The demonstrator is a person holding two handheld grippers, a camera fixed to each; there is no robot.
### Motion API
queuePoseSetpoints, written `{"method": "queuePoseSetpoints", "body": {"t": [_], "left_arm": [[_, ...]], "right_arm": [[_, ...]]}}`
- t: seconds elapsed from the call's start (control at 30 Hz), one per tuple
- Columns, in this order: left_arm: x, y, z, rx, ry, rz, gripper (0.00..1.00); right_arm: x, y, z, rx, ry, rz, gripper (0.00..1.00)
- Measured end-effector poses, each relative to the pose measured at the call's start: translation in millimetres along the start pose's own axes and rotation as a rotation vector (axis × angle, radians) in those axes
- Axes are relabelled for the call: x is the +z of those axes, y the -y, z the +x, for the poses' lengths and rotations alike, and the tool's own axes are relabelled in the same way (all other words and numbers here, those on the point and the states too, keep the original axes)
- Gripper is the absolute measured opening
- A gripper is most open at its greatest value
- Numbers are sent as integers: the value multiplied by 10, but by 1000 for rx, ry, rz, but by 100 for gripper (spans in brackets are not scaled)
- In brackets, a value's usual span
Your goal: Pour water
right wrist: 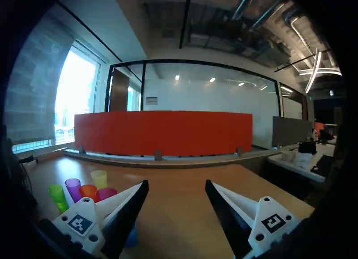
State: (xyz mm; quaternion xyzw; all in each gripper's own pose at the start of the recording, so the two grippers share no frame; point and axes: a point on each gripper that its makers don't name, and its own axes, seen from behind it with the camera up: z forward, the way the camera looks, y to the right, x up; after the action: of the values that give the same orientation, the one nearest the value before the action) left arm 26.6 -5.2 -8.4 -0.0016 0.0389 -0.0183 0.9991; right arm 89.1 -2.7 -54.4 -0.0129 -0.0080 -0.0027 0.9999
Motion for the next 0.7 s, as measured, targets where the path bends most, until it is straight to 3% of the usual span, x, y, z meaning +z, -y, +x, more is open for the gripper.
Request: {"method": "queuePoseSetpoints", "body": {"t": [0.7], "left_arm": [[57,-6,-266,34,76,12,91]], "right_arm": [[-14,-36,56,2,-12,4,98]]}}
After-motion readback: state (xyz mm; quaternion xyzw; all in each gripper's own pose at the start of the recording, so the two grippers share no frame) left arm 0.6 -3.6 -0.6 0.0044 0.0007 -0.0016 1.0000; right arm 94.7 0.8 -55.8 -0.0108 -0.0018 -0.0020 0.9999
